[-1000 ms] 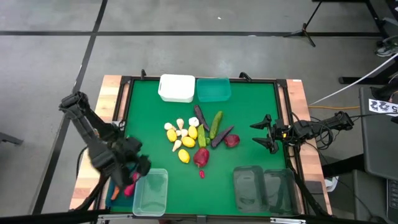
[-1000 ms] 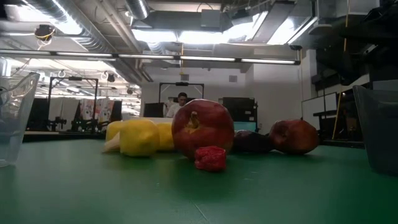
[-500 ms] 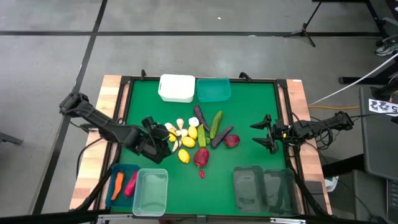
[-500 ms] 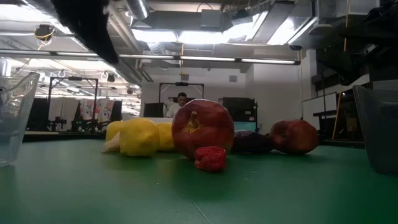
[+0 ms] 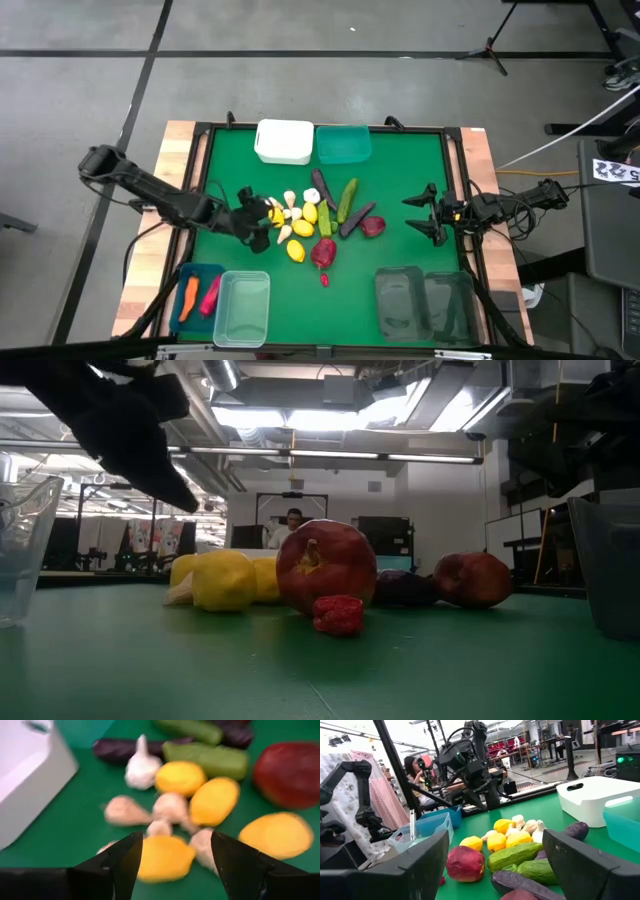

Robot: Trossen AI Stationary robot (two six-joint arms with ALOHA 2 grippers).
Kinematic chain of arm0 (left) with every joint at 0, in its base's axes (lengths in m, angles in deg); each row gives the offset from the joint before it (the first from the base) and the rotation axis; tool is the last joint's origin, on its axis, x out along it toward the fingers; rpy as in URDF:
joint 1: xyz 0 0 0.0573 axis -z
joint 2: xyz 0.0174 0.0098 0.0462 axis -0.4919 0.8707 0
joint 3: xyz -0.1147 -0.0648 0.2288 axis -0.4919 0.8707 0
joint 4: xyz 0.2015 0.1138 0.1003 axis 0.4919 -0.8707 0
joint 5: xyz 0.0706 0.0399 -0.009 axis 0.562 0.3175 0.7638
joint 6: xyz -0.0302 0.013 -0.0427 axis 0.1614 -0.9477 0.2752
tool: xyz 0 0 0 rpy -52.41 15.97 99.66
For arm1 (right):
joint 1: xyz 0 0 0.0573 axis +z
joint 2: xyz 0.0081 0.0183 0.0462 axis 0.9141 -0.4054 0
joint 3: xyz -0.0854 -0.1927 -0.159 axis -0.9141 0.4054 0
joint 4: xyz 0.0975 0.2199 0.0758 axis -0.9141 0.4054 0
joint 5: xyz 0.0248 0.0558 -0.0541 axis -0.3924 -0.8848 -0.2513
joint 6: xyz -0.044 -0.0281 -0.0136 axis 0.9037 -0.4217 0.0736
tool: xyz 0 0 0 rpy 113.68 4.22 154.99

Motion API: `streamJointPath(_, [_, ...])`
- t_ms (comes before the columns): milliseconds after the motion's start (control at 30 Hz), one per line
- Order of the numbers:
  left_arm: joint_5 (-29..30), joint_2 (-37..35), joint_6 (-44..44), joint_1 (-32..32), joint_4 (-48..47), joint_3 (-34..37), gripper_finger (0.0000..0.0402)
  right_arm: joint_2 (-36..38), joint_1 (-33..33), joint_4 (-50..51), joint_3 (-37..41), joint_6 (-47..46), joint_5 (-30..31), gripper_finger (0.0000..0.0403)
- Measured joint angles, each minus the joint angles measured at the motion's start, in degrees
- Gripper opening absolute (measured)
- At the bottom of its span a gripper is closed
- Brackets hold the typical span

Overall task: Sort produce into baskets
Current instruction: Put the lemon into the transparent bin

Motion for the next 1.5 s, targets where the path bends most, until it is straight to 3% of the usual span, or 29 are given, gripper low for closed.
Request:
streamJointPath(300, [-7.99,-0.69,-8.04,-7.21,13.00,9.72,0.0232,-0.01,-0.01,-0.12,0.00,-0.08,0.42,0.0321])
streamJointPath(700, [-8.55,0.50,-17.31,-7.40,23.60,15.24,0.0232,0.02,-0.01,-0.07,0.00,-0.06,0.56,0.0321])
streamJointPath(1033, [-12.84,3.92,-25.17,-8.15,28.65,15.70,0.0232,0.02,0.00,-0.23,0.00,-0.04,2.52,0.0321])
streamJointPath(1500, [-13.00,10.62,-24.12,-12.78,31.84,15.41,0.0232,-0.01,-0.01,-0.23,0.00,-0.42,2.50,0.0321])
